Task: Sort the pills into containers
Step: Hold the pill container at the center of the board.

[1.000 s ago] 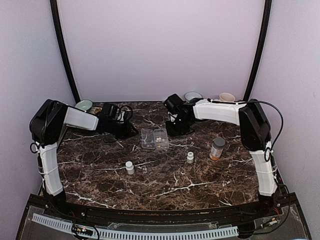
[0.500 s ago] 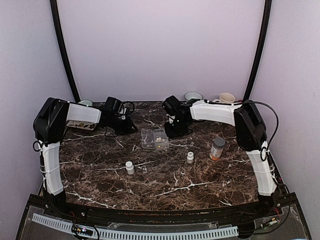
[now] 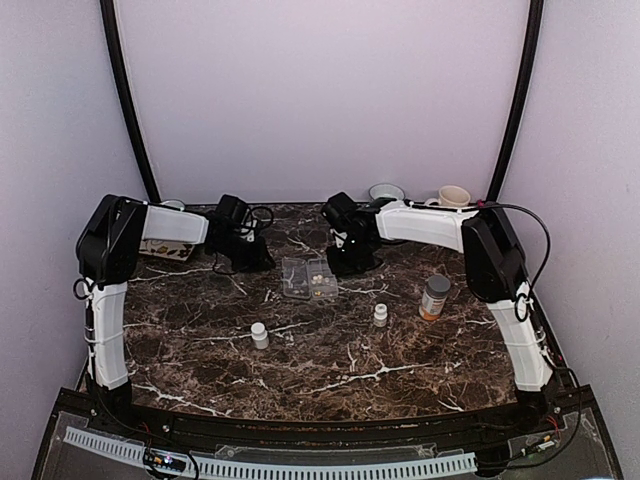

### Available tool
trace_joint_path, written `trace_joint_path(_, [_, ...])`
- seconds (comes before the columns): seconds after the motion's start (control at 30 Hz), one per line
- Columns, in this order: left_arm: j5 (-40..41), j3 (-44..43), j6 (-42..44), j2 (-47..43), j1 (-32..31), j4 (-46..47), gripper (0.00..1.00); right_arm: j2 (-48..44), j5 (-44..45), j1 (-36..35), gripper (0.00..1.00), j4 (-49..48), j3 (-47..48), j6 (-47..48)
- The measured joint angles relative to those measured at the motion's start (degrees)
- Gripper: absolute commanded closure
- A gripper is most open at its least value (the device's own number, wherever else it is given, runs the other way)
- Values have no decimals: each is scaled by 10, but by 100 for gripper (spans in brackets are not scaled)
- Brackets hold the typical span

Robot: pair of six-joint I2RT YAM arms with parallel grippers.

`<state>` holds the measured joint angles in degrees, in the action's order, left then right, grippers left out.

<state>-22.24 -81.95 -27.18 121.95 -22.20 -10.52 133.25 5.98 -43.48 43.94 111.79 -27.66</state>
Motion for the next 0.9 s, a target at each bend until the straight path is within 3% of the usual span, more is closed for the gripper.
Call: trace_joint_path(0.9, [-39,-62,14,43,-26,-40,86,19,-16,0,76,16,17,0])
